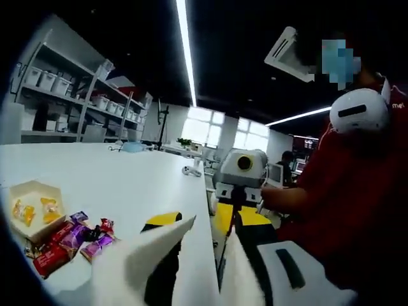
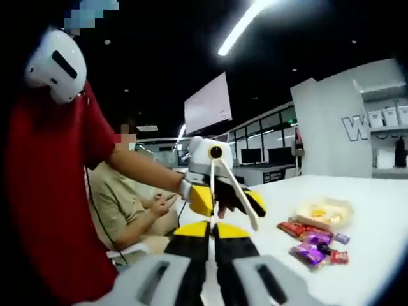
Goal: Place the target food into the container with the food tongs after gripping and lifting it, then release it inside without dropping or visibly crushing the food.
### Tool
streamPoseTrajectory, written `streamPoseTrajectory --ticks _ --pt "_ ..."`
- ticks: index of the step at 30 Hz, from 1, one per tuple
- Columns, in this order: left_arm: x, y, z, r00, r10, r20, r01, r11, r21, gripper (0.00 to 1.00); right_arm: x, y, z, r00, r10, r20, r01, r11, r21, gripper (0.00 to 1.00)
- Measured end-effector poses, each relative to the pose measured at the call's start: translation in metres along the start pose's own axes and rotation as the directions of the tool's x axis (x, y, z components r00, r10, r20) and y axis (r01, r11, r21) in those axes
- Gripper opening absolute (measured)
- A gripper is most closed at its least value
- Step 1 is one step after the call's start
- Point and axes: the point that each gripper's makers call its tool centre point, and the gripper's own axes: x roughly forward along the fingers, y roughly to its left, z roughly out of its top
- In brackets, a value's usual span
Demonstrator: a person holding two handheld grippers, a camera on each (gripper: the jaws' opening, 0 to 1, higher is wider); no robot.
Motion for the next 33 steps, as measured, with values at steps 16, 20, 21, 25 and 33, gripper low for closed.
streamPoseTrajectory --ticks 16,20,21,25,33 --pt "-0.001 -0.02 0.024 0.994 -0.049 0.095 0.052 0.998 -0.033 0.35 -0.009 0.018 0.025 0.987 0.114 0.111 -0.12 0.991 0.052 0.0" --pt "-0.001 -0.027 0.028 0.991 -0.07 0.115 0.079 0.993 -0.082 0.35 -0.014 0.023 0.036 0.973 0.134 0.188 -0.153 0.984 0.089 0.0" --pt "-0.001 -0.029 0.031 0.99 -0.07 0.126 0.08 0.994 -0.078 0.34 -0.015 0.023 0.04 0.969 0.132 0.208 -0.153 0.984 0.091 0.0" --pt "0.0 -0.035 0.04 0.982 -0.082 0.17 0.103 0.988 -0.117 0.34 -0.017 0.023 0.046 0.961 0.132 0.244 -0.162 0.981 0.106 0.0" --pt "0.0 -0.032 0.045 0.981 -0.068 0.181 0.087 0.991 -0.101 0.3 -0.012 0.024 0.04 0.967 0.13 0.218 -0.158 0.98 0.117 0.0"
